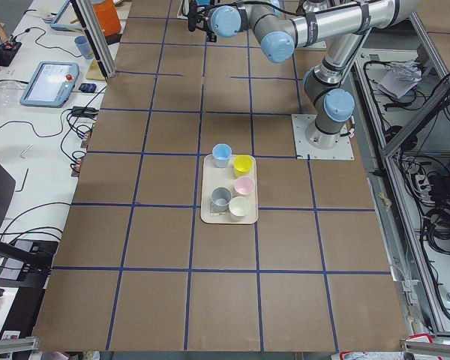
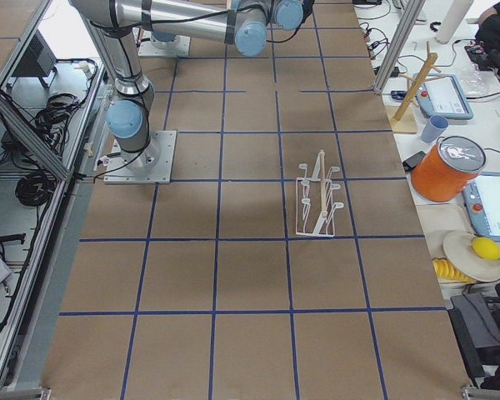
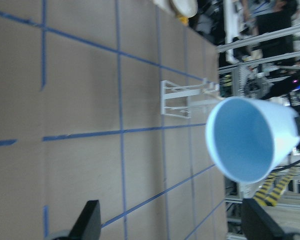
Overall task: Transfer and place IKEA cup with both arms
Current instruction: 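Carry the cup toward the left gripper while the left arm reaches toward it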
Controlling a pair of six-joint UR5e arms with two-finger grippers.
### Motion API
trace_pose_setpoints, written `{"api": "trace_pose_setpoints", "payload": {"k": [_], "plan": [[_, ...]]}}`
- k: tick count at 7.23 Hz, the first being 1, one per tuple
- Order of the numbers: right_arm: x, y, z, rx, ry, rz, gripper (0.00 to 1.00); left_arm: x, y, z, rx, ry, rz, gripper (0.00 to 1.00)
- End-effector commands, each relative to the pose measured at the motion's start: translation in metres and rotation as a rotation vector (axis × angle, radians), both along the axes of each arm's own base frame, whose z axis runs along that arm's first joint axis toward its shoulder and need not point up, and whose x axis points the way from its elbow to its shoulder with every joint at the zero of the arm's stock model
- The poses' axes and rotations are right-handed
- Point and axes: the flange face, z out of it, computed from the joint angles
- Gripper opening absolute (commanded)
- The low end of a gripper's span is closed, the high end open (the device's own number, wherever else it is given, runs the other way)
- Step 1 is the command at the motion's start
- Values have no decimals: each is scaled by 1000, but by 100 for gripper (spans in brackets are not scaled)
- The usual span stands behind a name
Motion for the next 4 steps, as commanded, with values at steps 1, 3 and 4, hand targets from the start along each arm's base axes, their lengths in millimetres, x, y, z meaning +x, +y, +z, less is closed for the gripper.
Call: {"api": "trace_pose_setpoints", "payload": {"k": [1, 3, 4], "plan": [[2, 4, -5, 52, -29, -10, 8, -10, 12, 27, -101, 186, 6, 100], [3, 4, 3, 129, -63, -34, 7, -11, 5, 3, -135, 183, -4, 100], [3, 5, 3, 137, -65, -35, 7, -11, 4, -3, -146, 180, -6, 100]]}}
